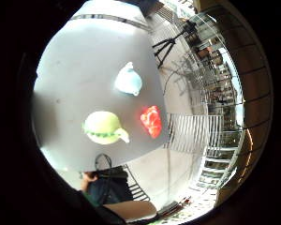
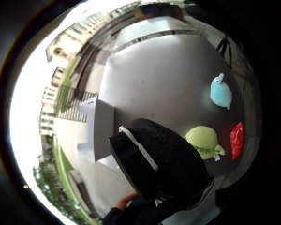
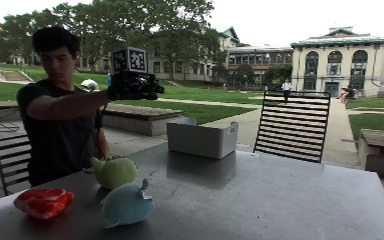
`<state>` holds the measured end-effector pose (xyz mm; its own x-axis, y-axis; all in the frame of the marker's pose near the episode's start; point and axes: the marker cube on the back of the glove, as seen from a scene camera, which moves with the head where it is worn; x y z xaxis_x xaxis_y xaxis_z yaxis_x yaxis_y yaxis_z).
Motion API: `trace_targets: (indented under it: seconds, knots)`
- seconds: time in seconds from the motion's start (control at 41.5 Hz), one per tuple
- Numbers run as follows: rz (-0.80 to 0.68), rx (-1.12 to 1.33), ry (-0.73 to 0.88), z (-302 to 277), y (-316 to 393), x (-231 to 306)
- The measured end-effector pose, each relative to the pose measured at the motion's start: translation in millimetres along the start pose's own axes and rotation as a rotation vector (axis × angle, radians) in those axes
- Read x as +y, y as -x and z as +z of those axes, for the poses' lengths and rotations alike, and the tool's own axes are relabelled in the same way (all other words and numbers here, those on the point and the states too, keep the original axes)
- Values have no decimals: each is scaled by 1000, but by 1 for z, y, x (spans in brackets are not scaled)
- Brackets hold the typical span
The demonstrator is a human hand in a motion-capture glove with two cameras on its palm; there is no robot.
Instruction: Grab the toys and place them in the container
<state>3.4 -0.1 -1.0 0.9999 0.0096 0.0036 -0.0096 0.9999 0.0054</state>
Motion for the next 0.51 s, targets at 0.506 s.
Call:
trace_targets:
  seconds: [0.506]
  knots:
    - [9,-11,14,3,-47,45]
